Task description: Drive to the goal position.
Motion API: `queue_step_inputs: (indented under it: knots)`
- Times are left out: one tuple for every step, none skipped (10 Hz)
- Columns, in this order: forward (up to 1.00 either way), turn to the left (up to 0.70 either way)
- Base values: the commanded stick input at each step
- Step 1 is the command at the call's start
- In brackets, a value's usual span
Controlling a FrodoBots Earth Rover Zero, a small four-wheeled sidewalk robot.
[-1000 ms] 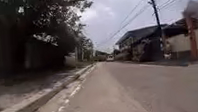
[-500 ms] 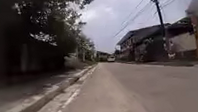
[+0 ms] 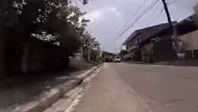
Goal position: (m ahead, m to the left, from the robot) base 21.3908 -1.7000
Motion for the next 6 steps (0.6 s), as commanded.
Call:
queue_step_inputs:
  knots:
    - [0.70,0.00]
    - [0.70,0.00]
    - [0.70,-0.01]
    - [0.70,-0.14]
    - [0.70,-0.32]
    - [0.70,-0.35]
